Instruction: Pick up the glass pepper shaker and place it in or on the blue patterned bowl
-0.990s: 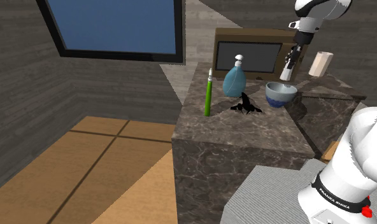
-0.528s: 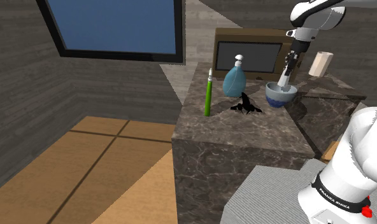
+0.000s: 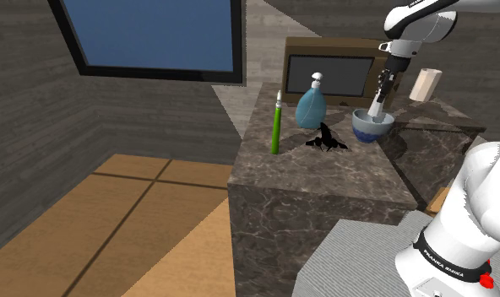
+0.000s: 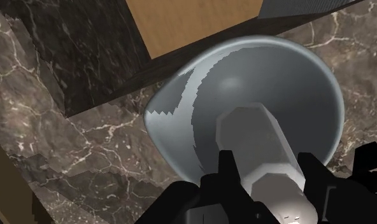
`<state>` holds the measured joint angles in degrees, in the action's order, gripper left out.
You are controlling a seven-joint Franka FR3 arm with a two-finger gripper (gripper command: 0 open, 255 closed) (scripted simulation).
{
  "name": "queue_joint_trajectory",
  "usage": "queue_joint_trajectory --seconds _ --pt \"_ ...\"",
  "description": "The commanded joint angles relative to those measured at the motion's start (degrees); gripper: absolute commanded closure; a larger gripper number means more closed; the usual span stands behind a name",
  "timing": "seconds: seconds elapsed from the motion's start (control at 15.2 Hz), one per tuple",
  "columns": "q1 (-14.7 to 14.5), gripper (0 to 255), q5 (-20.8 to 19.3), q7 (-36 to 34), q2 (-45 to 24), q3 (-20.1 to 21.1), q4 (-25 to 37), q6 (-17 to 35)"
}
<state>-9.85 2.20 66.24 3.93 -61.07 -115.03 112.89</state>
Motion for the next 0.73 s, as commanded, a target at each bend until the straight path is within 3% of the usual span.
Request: queue_joint_trajectory --seconds 0.0,0.33,0.66 --pt "0.00 0 0.00 0.00 0.00 0.00 0.00 0.01" --pt "0.00 0 0.00 0.00 0.00 0.00 0.00 0.01" --pt "0.09 0 -2.10 -1.56 2.26 0.73 6.05 -7.12"
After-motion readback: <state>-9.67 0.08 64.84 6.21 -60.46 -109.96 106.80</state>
